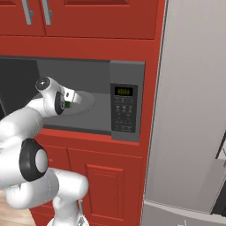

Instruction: Place the sponge inside the microwave to prepare for sanitizing.

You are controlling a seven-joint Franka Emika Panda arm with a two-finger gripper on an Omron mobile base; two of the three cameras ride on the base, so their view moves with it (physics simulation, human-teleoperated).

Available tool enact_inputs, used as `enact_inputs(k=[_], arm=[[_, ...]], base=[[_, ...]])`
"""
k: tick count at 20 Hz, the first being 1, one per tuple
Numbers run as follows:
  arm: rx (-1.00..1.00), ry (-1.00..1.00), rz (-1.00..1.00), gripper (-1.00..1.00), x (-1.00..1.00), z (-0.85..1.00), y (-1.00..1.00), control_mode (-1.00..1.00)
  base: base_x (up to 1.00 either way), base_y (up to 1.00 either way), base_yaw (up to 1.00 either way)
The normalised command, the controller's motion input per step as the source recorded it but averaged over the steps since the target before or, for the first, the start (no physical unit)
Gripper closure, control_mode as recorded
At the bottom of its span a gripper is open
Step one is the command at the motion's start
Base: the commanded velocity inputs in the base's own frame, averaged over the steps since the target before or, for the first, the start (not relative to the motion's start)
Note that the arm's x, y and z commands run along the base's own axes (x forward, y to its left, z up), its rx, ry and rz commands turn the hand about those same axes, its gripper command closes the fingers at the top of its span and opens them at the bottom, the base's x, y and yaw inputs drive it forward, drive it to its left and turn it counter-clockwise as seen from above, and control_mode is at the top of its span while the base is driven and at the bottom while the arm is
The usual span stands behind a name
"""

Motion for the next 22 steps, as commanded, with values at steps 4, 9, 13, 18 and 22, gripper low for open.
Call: enact_inputs(k=[4, 9, 13, 18, 22], arm=[[-0.01, 0.0, 0.0, 1.0, 0.09, -0.2, 0.0, -1.0], [0.0, 0.0, 0.0, 1.0, 0.18, -0.15, 0.0, -1.0], [0.0, 0.0, 0.0, 1.0, 0.2, -0.14, 0.0, -1.0], [0.0, 0.0, -0.01, 1.0, 0.14, -0.18, 0.0, -1.0], [0.0, 0.0, -0.02, 1.0, 0.0, -0.23, 0.0, -1.0]], base=[[0.0, 0.0, 0.0], [0.0, 0.0, 0.0], [0.0, 0.0, 0.0], [0.0, 0.0, 0.0], [0.0, 0.0, 0.0]])
